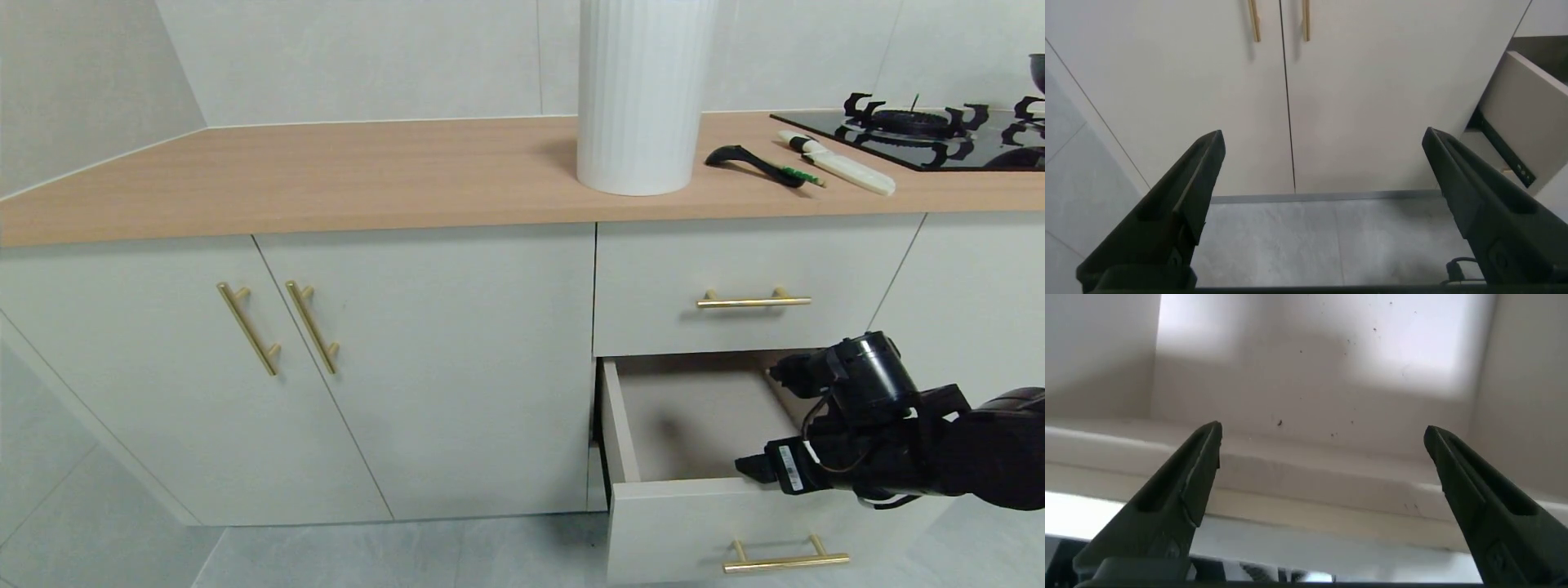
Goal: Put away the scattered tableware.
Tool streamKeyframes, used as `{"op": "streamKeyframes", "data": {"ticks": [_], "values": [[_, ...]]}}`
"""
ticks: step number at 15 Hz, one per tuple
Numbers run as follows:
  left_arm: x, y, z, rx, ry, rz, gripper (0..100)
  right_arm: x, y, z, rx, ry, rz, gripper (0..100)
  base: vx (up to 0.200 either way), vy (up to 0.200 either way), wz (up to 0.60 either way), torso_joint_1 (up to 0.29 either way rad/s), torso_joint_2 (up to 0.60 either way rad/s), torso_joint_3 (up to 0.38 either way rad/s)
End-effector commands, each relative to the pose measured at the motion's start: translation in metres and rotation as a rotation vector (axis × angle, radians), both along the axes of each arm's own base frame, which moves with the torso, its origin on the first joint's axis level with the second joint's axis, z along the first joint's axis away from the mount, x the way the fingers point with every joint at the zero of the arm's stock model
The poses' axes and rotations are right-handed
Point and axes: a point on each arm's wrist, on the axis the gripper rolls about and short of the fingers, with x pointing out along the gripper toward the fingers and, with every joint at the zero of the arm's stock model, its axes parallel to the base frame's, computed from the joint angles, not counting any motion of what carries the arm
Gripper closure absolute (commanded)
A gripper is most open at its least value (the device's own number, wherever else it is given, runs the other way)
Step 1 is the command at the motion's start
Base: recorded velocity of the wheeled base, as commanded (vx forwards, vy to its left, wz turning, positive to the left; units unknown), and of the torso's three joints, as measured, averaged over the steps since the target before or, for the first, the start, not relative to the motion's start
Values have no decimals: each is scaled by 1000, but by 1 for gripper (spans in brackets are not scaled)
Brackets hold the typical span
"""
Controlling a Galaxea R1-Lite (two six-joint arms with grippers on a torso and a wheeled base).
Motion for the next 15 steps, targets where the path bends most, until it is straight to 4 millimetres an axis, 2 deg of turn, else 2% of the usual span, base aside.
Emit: {"op": "streamKeyframes", "data": {"ticks": [1,7,15], "values": [[0,0,0,0,0,1,0,-5,-1,10,-4,13,5,0,0,0,0,0,0,0],[0,0,0,0,0,1,0,-23,-2,10,-82,146,77,0,0,0,0,0,0,0],[0,0,0,0,0,1,0,-54,-10,14,-164,321,287,0,0,0,0,0,0,0]]}}
